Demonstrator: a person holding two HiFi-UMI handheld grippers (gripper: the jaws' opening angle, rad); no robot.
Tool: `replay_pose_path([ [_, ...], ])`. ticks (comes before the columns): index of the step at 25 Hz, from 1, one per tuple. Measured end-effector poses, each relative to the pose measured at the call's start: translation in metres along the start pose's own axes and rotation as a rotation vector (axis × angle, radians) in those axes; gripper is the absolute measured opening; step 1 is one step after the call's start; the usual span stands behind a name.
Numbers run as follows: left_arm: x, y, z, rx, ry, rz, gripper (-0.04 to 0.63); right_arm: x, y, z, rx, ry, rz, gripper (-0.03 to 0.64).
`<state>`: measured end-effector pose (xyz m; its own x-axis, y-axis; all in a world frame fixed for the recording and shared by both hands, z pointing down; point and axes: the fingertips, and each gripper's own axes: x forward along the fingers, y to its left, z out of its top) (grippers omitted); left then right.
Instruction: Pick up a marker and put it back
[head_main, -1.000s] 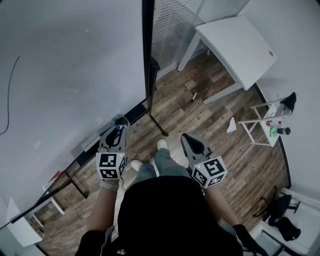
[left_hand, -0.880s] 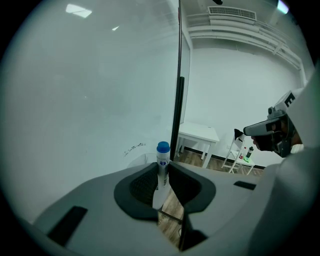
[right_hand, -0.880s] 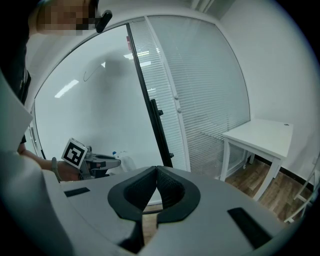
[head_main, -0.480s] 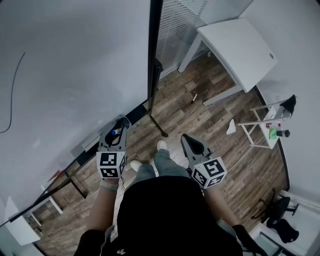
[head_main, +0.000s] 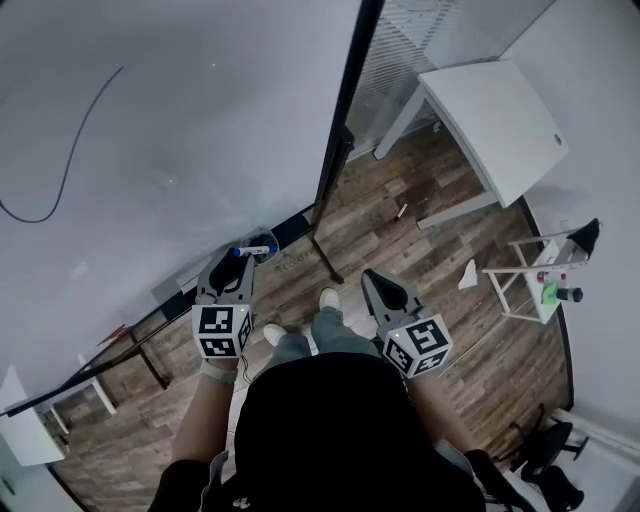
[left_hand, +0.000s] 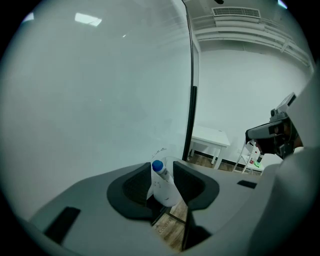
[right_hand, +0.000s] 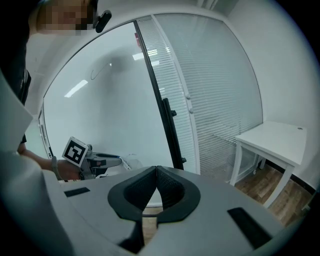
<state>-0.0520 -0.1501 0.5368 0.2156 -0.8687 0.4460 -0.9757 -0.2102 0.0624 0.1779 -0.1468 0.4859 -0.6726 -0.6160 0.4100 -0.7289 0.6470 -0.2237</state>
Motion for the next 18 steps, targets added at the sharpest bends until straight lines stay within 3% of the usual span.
replay_pose_path([
  [18, -0.096, 0.047, -0.002, -0.086, -0.068, 0.212, 0.109, 0.076, 0.097, 0.037, -0.147, 0.019, 0.339, 0.028],
])
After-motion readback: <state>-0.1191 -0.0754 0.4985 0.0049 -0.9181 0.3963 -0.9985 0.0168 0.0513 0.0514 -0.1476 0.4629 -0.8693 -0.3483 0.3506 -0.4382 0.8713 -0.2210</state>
